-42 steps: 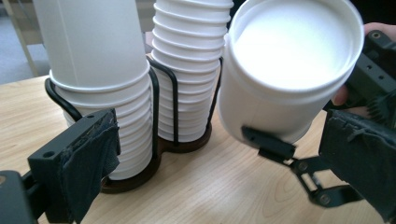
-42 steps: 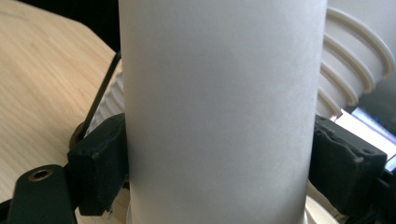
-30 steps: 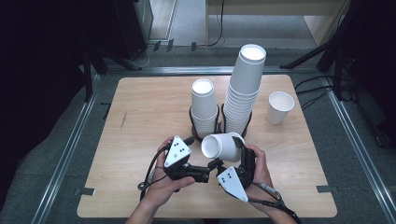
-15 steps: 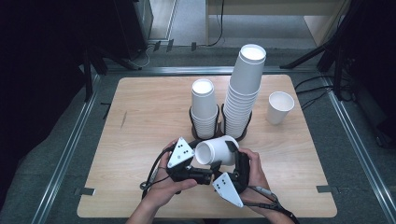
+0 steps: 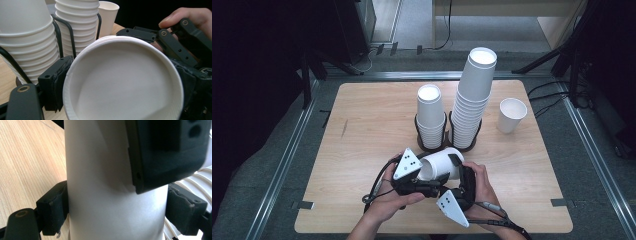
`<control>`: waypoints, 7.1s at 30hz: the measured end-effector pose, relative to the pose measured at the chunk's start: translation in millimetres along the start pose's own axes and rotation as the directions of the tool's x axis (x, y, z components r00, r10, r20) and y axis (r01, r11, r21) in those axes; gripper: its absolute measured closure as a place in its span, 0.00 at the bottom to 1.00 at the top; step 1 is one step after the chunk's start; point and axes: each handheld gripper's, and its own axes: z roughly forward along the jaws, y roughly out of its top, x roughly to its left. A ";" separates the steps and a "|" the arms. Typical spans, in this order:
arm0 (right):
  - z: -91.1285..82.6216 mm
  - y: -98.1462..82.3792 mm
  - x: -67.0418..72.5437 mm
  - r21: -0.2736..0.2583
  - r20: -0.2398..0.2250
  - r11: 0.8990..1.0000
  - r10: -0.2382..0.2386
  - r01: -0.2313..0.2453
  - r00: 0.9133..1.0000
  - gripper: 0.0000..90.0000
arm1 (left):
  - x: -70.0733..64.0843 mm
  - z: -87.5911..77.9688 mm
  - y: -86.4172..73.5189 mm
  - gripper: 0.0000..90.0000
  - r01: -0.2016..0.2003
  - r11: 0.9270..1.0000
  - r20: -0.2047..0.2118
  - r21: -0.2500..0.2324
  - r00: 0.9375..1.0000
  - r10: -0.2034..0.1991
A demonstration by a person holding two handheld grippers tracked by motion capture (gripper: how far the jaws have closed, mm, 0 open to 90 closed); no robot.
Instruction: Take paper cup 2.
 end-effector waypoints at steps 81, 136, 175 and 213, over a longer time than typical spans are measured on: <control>-9.5 14.9 -42.2 -0.053 -0.020 0.811 0.583 -0.583 0.813 0.01 | 20.7 -30.1 1.1 0.25 0.014 0.948 -0.092 -0.317 0.995 -0.046; -9.6 1.9 -72.7 0.188 -0.099 -0.498 0.848 -0.846 -0.521 0.00 | -8.0 -1.0 -23.6 0.25 -0.066 0.870 -0.114 -0.489 0.993 0.011; -2.1 -14.7 -69.1 0.204 -0.091 -0.681 0.702 -0.703 -0.706 0.09 | -28.6 11.6 -30.7 0.25 -0.102 0.878 -0.081 -0.467 0.994 0.072; -8.3 -18.8 -79.1 -0.040 -0.097 -0.341 0.937 -0.939 -0.336 0.16 | -19.1 7.9 -24.9 0.08 -0.061 0.950 -0.033 -0.305 0.998 0.054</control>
